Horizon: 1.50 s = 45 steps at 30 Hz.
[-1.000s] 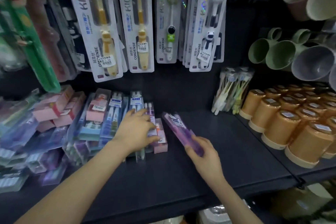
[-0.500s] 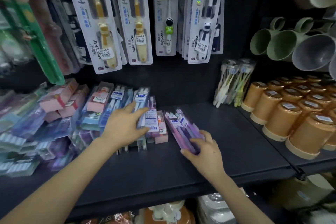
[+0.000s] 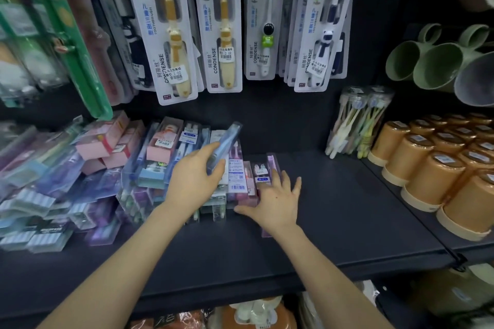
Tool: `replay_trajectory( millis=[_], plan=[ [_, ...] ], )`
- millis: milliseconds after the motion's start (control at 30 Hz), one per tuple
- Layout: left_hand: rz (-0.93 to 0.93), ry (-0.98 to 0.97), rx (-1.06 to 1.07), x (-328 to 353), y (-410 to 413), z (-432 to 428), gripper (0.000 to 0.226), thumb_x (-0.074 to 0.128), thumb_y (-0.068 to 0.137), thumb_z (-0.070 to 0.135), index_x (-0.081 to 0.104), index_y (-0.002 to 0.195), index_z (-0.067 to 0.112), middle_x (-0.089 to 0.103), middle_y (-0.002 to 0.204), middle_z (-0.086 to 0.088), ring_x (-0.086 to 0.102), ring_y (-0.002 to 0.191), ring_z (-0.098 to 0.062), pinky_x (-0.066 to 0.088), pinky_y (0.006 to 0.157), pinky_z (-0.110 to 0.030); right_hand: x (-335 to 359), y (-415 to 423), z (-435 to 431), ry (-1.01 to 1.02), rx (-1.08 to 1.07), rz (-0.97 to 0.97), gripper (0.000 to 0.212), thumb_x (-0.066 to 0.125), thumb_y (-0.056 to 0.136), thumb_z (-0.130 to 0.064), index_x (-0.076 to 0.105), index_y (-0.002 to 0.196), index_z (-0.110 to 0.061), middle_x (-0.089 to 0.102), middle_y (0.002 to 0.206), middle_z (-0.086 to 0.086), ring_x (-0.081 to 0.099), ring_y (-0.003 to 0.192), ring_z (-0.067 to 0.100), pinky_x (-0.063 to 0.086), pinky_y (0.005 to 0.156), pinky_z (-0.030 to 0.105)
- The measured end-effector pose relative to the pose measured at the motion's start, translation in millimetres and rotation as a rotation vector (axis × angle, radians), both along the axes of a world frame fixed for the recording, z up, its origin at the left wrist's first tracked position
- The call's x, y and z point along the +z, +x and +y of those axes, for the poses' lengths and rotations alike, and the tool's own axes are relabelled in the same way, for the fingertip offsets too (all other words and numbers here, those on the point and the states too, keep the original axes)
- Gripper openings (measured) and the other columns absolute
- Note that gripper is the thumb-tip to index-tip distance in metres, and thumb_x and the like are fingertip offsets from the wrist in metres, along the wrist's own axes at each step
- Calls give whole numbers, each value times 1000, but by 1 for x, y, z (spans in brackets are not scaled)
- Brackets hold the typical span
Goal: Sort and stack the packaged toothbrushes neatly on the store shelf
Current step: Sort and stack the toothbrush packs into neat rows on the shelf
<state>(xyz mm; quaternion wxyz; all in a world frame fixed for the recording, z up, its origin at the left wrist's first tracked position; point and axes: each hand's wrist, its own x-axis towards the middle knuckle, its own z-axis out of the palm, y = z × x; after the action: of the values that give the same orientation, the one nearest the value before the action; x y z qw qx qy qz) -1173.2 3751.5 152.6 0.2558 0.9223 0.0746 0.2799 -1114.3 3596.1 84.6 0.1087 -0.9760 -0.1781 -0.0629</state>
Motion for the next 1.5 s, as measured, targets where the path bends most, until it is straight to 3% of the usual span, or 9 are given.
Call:
replay_trajectory(
  millis=[267,433,600,767,900,1033,1167,1300,1500],
  plan=[
    [-61,-20,28,-1,2,-3,41,58,92,27,56,132,16,69,106,-5,60,92,-20,35,73,-23,-13,5,-5,165,-48,-146,35,59,81,-57,74,93,-28,44,145,-2,27,140,21,-3,117,52],
    [-56,-78,36,-1,6,-7,38,56,93,30,57,130,20,70,101,-2,60,88,-17,35,72,-23,-5,8,-8,40,71,-4,72,56,73,-74,47,137,-42,20,159,8,7,147,29,-14,112,56],
    [-50,-69,-1,-2,5,-5,39,56,94,30,56,131,19,70,105,-3,64,98,-20,38,75,-22,6,-14,-26,-3,197,-19,57,56,75,-72,59,125,-44,32,154,6,13,147,27,-18,111,55],
    [-101,79,-46,-6,4,-14,39,59,92,24,59,128,11,70,87,-9,63,82,-28,39,69,-28,-5,-56,-42,92,314,-350,58,51,63,-75,74,83,-25,71,91,-3,64,99,26,23,112,55],
    [-141,185,-123,-11,-4,-25,35,63,90,20,62,122,6,67,68,-11,60,67,-34,43,75,-37,-13,-76,-32,209,284,-368,47,68,65,-61,65,79,-17,64,70,-2,62,72,22,42,94,45],
    [-128,92,-97,-12,-6,-23,37,59,92,21,60,126,9,68,74,-17,60,71,-34,42,72,-34,-6,-88,-35,408,193,-347,29,75,61,-33,71,82,-14,66,64,-2,63,64,23,36,83,34],
    [-98,-61,-21,-11,-6,-20,38,54,95,26,57,130,12,63,68,-9,50,61,-18,31,64,-26,20,-101,-59,723,86,-65,26,60,68,-40,73,90,-34,72,86,-16,61,82,-6,41,90,30],
    [-87,-53,-23,-13,-3,-21,39,53,96,27,56,131,12,65,72,-7,50,62,-17,32,65,-27,35,-89,-108,1042,34,61,29,60,68,-44,71,94,-37,71,98,-16,63,96,4,51,85,31],
    [-67,-35,2,-12,1,-25,39,51,97,28,55,133,13,61,63,-8,51,61,-20,33,64,-29,12,-13,-149,772,-255,52,27,68,81,-22,68,107,-23,62,95,-4,60,101,22,41,78,28]
  ],
)
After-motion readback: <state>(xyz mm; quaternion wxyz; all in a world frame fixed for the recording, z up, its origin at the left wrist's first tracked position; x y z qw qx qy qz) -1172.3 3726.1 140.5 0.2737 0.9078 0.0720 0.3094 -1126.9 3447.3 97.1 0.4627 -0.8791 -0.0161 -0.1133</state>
